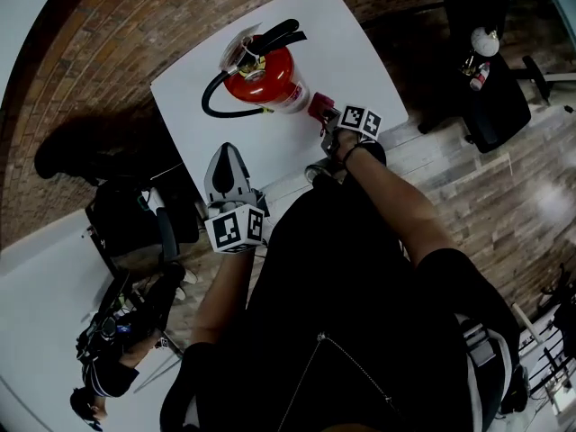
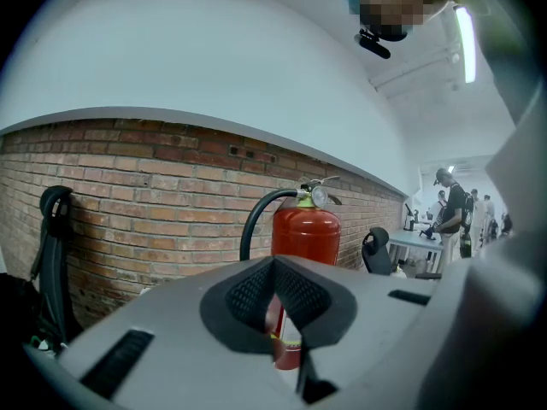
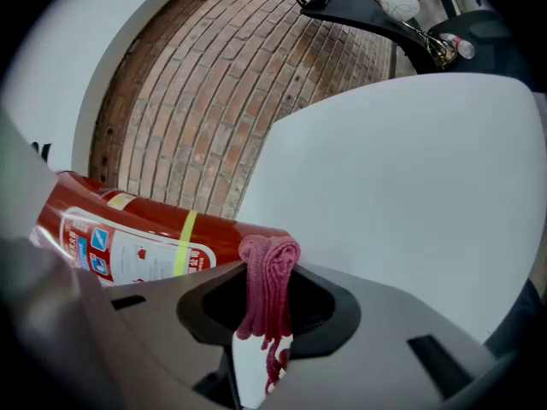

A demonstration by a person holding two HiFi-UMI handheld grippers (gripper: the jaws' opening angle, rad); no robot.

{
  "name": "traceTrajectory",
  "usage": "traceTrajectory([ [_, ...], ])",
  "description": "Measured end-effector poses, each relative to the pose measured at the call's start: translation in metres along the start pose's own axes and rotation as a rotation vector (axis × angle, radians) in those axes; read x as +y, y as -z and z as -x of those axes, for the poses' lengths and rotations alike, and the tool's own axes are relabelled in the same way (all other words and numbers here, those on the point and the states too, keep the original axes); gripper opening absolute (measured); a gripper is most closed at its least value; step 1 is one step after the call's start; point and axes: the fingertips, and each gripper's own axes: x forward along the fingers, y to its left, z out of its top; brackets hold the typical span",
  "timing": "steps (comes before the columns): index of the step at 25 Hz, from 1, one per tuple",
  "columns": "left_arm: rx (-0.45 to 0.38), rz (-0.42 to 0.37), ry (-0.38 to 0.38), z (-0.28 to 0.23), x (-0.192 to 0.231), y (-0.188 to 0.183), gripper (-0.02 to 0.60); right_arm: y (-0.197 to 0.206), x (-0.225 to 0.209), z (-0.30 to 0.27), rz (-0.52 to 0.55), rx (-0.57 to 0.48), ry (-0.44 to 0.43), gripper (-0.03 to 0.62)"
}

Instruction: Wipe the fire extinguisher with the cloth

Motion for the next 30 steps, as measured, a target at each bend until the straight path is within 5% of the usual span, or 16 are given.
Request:
traceTrajectory([
  [15, 0.019, -0.003, -0.049, 0.016, 0.021, 0.006, 0.008, 0.013, -0.027, -0.039, 0.014, 0.006, 0.076, 0.120],
  [30, 0.006, 0.018, -0.027, 0.011, 0.013, 0.005, 0.008, 0.010, 0.008, -0.020, -0.075, -0.014, -0.007, 0.120],
])
